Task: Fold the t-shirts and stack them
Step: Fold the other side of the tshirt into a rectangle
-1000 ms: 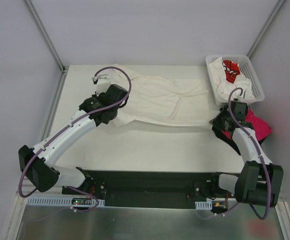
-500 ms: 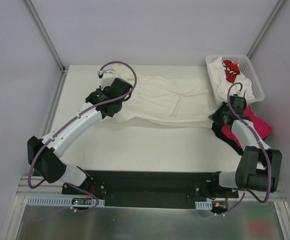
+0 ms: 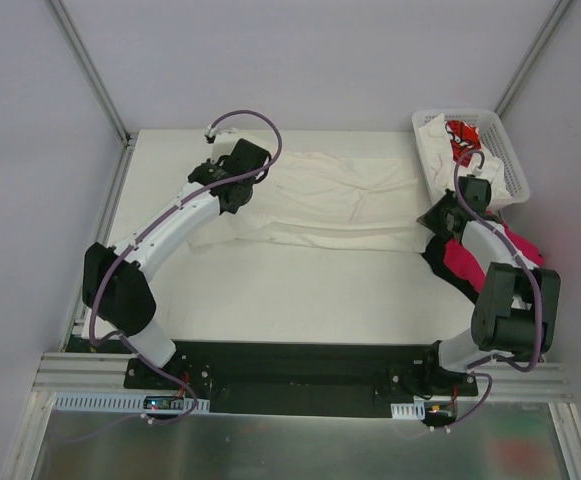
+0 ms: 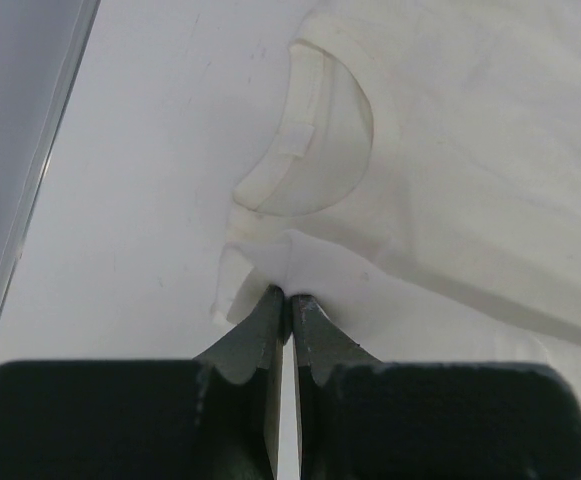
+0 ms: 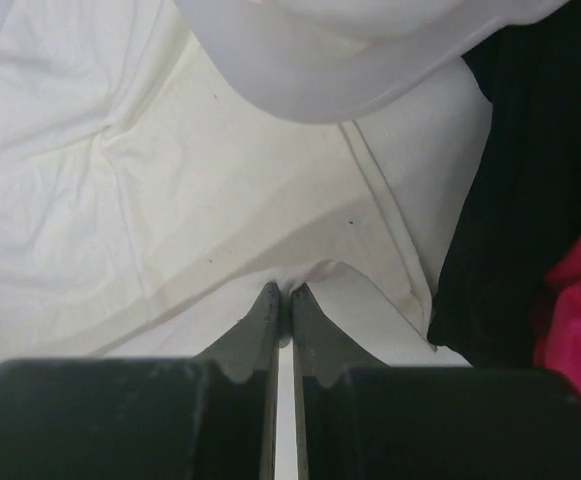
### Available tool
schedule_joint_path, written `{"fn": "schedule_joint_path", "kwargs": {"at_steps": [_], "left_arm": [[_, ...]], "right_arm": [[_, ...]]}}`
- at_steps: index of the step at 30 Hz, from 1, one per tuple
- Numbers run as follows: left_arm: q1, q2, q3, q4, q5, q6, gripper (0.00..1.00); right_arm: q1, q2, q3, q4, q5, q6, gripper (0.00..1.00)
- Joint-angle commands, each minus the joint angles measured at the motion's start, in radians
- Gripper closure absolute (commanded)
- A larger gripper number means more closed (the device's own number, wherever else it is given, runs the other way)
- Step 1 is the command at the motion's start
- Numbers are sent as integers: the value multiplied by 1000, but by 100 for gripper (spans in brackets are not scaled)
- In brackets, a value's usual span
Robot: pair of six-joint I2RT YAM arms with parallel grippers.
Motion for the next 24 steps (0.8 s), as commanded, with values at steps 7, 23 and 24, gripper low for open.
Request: {"fn": "schedule_joint_path", "kwargs": {"at_steps": [7,23,24], "left_arm": [[26,41,54,32,7,41,97],[57,114,126,59,24,77,97],[58,120,140,60,25,78,97]], "right_arm": [[-6,76,120,41,0,16,99],[-6,133,138,59,-14,30,99],[-5,136,140,60,-14,32,99]]}}
